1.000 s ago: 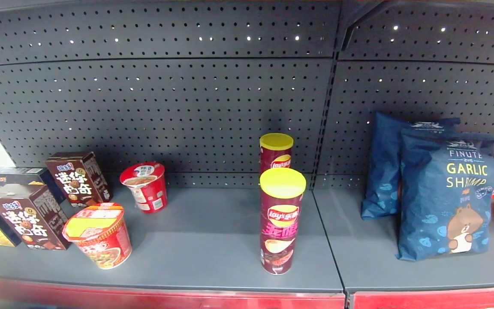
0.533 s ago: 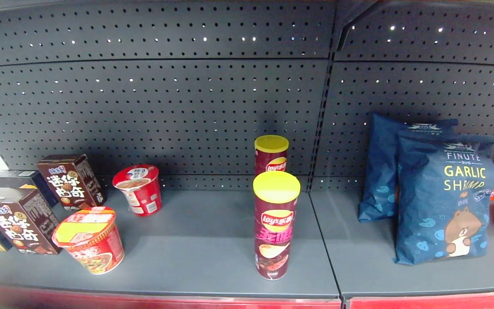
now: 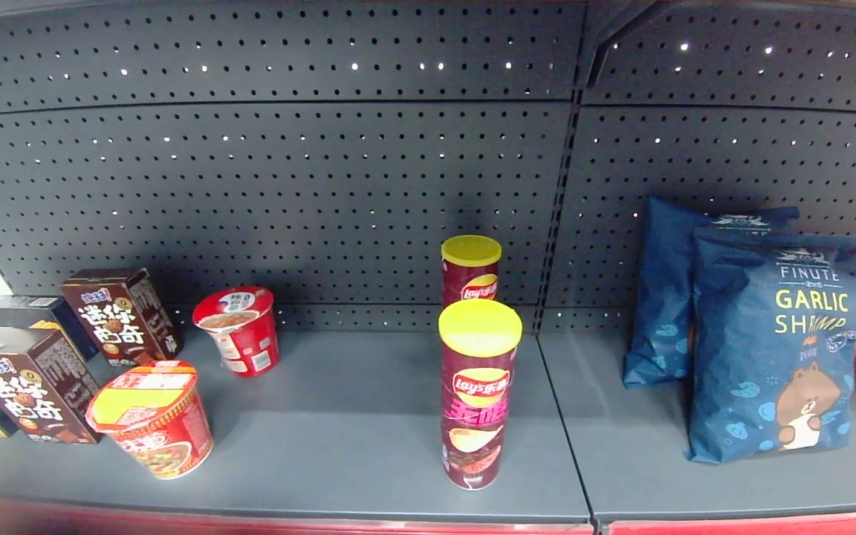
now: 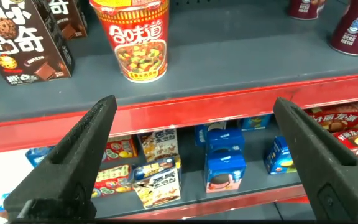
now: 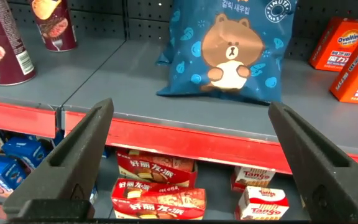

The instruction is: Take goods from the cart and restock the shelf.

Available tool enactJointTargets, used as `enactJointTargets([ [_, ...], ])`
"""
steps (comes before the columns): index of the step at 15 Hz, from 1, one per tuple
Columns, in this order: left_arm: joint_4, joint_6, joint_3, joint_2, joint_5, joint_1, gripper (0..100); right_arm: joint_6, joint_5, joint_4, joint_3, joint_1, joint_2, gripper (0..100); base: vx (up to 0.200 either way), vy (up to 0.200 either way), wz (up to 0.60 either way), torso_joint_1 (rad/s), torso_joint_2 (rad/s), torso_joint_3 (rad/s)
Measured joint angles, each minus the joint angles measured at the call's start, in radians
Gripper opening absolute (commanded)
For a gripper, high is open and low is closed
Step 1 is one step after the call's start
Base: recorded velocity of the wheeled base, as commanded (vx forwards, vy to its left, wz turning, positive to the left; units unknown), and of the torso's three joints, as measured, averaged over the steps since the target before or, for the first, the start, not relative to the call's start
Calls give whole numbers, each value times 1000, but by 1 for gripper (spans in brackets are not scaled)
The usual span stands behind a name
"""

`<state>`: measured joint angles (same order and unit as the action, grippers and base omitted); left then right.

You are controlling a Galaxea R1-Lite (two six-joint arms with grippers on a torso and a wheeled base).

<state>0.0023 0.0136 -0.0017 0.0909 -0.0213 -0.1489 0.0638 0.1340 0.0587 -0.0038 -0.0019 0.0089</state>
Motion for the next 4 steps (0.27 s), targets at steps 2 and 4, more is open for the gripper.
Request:
enactJointTargets([
  [2,0,0,0,0,0,0,100,-1,0,0,0,0,0,100,0,0,0,0,0,0],
  [4,0,0,0,0,0,0,100,0,-1,0,0,0,0,100,0,0,0,0,0,0],
])
